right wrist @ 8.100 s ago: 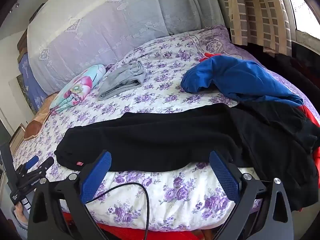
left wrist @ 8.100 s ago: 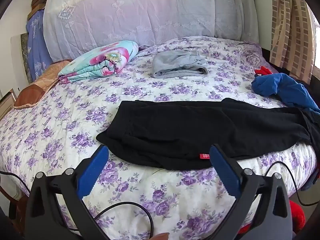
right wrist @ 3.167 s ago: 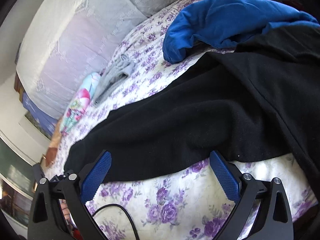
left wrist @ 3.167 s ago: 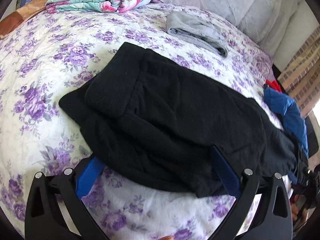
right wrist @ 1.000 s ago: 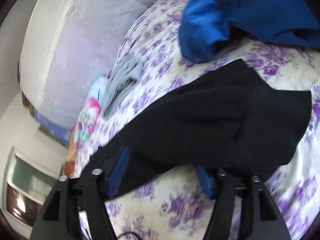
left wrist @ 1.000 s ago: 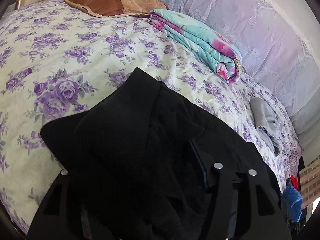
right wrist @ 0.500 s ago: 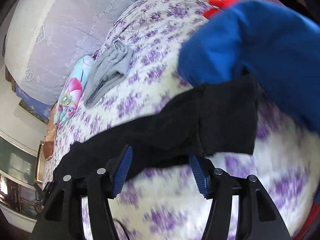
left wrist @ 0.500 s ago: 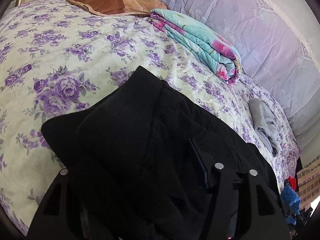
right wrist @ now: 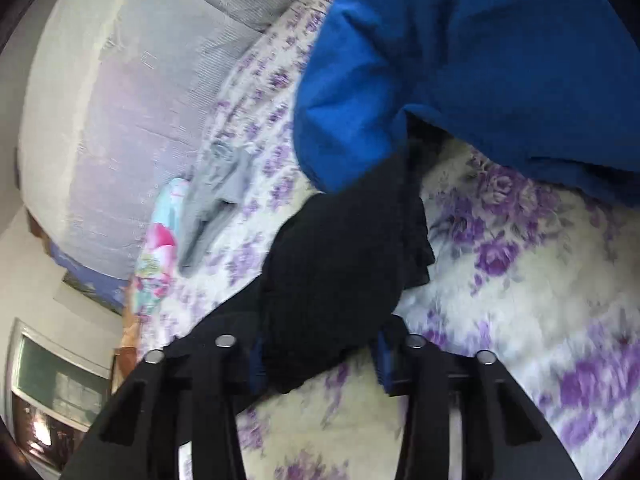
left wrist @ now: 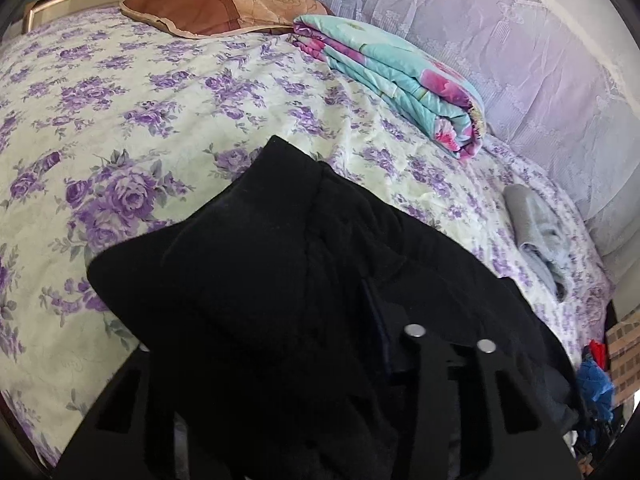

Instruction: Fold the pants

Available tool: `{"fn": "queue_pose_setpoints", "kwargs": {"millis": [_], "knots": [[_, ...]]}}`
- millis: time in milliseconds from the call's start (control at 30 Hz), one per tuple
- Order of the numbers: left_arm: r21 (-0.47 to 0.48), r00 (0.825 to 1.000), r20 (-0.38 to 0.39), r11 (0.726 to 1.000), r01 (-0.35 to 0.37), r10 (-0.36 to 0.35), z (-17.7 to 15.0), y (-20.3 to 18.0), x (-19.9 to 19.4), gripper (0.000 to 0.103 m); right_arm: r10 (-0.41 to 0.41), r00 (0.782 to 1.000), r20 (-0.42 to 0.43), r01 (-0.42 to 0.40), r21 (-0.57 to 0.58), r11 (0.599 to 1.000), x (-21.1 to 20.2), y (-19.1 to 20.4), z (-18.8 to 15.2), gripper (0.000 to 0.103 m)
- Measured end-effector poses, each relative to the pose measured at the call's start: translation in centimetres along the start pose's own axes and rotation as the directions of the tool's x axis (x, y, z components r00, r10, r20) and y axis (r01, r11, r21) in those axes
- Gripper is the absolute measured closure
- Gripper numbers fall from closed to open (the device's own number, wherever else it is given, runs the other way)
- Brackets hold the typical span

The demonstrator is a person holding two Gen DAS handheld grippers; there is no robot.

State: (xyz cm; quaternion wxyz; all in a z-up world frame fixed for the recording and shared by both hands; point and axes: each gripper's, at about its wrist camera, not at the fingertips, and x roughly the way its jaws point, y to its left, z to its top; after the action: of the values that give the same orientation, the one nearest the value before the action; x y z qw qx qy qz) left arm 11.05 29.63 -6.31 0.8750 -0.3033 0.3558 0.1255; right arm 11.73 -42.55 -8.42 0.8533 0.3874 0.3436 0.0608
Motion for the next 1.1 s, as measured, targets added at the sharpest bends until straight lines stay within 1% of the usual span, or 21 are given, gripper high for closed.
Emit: {"fn": "queue_pose_setpoints", "kwargs": {"millis": [33,100,167,233,267,300,367,400,467,500,533,600,667,733,767,800,900,967,1000,1033,1100], "knots": [[-0.015,1.000,0.000,0.999,0.028,-0.029,0.2,0.5,-0.5,0.083,0.008,1.000,0.015,-0.007,-0.028,1.000,-1.8,0.5,-0.3,0.071],[-0.041,0.997,0.000,0.997,0.072,-0.072,0.6,1.2,-1.7,0.085,0.022,0.999,0.040,-0.019,-0.072,0.997,-5.6,1.8,-0.8,0.072],[-0.038,0.995,-0.001,0.995,0.097,-0.097,0.8,1.2,-2.5,0.085,0.016,0.999,0.033,-0.012,-0.115,0.993,-8.3,2.7,-1.0,0.070],[-0.036,0.997,0.000,0.996,0.082,-0.082,1.1,1.3,-2.8,0.085,-0.054,0.998,0.024,0.057,-0.134,0.989,-9.0,2.2,-1.0,0.061],[-0.045,0.996,-0.007,0.995,0.085,-0.086,1.3,1.5,-2.5,0.085,-0.127,0.992,0.006,0.127,-0.122,0.984,-8.0,1.3,-0.8,0.048],[-0.047,0.996,-0.033,0.996,0.080,-0.081,1.5,1.8,-1.7,0.082,-0.189,0.982,-0.030,0.184,-0.125,0.975,-6.9,0.5,-0.6,0.032],[-0.028,0.994,-0.103,0.999,0.027,-0.030,1.5,2.2,0.1,0.074,-0.331,0.941,-0.066,0.321,-0.133,0.938,-4.7,-1.0,-0.1,0.031],[-0.046,0.992,-0.121,0.998,0.032,-0.037,1.1,2.6,0.2,0.073,-0.295,0.953,-0.070,0.287,-0.109,0.952,-4.8,-1.6,-0.1,0.031],[-0.042,0.994,-0.094,0.998,0.052,-0.056,0.5,3.0,-1.4,0.067,-0.236,0.970,-0.053,0.232,-0.060,0.971,-6.7,-2.0,-0.1,0.031],[-0.039,0.996,-0.072,0.998,0.053,-0.055,0.1,3.2,-2.5,0.059,-0.218,0.975,-0.031,0.216,-0.044,0.975,-8.4,-2.0,-0.2,0.031],[-0.043,0.998,-0.043,0.998,0.040,-0.042,-0.3,3.5,-3.7,0.045,-0.214,0.977,-0.007,0.214,-0.036,0.976,-9.7,-2.0,-0.5,0.031],[-0.053,1.000,0.002,0.999,0.011,-0.011,-1.4,3.9,-5.5,0.033,-0.177,0.984,0.034,0.178,-0.021,0.984,-12.3,-2.1,-1.3,0.031],[-0.045,1.000,-0.004,0.999,0.025,-0.025,-2.5,4.0,-6.4,0.033,-0.101,0.995,0.010,0.101,-0.021,0.995,-12.9,-1.7,-2.5,0.031],[-0.044,0.999,-0.017,0.998,0.044,-0.045,-3.9,3.9,-6.9,0.034,-0.030,0.999,-0.035,0.028,-0.049,0.998,-12.4,-0.7,-4.6,0.033],[-0.044,0.998,-0.021,0.998,0.051,-0.052,-4.5,3.9,-7.0,0.036,-0.001,0.999,-0.054,-0.003,-0.063,0.998,-12.0,-0.2,-5.5,0.037],[-0.044,0.998,-0.024,0.997,0.058,-0.059,-5.0,3.8,-7.2,0.039,0.038,0.995,-0.088,-0.045,-0.071,0.996,-11.2,0.2,-6.5,0.041],[-0.036,0.996,-0.035,0.996,0.077,-0.079,-5.8,3.4,-7.4,0.042,0.136,0.970,-0.199,-0.149,-0.049,0.988,-7.9,0.9,-8.5,0.043],[-0.029,0.995,-0.043,0.996,0.086,-0.087,-5.9,2.8,-7.4,0.042,0.150,0.959,-0.240,-0.164,-0.041,0.986,-5.3,1.6,-8.5,0.044],[-0.027,0.995,-0.046,0.996,0.089,-0.091,-6.0,2.6,-7.3,0.042,0.162,0.956,-0.246,-0.178,-0.044,0.983,-4.4,2.1,-8.0,0.046],[-0.025,0.995,-0.046,0.995,0.093,-0.094,-6.1,2.4,-7.2,0.042,0.175,0.959,-0.225,-0.193,-0.060,0.979,-3.5,3.0,-6.9,0.047],[-0.013,0.995,-0.050,0.996,0.088,-0.089,-6.3,1.8,-7.2,0.042,0.210,0.968,-0.141,-0.223,-0.087,0.971,-3.3,4.6,-3.8,0.048]]}}
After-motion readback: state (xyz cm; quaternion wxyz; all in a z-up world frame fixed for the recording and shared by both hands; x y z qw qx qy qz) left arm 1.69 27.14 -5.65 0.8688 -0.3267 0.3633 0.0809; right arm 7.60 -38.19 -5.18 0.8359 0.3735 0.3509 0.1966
